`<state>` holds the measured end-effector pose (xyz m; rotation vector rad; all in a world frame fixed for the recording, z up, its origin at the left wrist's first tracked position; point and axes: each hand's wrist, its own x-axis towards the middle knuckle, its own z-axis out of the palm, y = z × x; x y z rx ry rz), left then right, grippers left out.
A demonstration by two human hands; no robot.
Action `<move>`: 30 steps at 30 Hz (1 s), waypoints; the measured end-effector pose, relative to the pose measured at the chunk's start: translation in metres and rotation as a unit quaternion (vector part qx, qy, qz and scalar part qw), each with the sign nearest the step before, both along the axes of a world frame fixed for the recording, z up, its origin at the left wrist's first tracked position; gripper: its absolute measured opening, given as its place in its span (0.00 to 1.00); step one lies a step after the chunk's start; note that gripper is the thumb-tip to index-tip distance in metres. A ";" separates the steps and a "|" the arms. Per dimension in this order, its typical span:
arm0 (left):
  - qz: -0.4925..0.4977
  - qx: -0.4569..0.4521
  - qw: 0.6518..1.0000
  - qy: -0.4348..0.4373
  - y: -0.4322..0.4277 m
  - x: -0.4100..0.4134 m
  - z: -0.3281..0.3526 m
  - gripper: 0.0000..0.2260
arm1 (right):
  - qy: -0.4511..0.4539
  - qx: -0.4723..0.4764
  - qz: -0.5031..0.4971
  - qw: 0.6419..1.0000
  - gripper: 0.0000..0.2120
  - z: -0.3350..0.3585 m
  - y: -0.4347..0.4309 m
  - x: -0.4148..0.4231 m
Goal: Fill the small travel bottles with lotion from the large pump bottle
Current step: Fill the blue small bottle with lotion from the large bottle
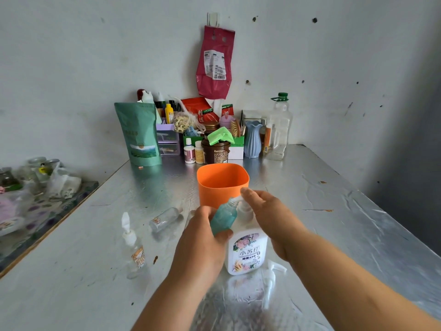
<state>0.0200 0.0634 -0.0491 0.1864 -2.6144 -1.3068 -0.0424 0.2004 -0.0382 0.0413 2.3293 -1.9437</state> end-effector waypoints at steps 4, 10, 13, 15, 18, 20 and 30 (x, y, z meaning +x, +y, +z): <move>0.003 0.001 1.000 0.007 0.000 0.002 0.005 0.14 | -0.025 -0.017 0.009 0.999 0.19 0.007 0.000 -0.002; 0.004 0.001 1.000 0.008 0.000 0.002 0.007 0.14 | -0.027 -0.001 0.017 0.999 0.27 0.006 -0.001 -0.003; 0.004 0.001 1.000 0.012 0.001 0.001 0.006 0.14 | -0.020 0.009 0.012 1.000 0.24 0.004 0.001 -0.004; 0.004 0.000 1.000 0.012 0.002 0.001 0.005 0.14 | -0.011 0.007 0.004 1.000 0.20 0.004 0.002 -0.004; 0.004 -0.003 1.000 0.010 0.003 0.001 0.003 0.14 | -0.005 0.005 -0.002 1.000 0.18 0.005 0.002 -0.002; 0.004 -0.013 1.000 0.001 0.003 0.001 0.003 0.14 | -0.002 0.002 -0.009 1.000 0.18 0.002 0.001 -0.002; 0.007 -0.009 1.000 0.001 0.003 0.003 0.007 0.14 | -0.043 -0.036 -0.007 0.998 0.38 0.004 -0.002 -0.003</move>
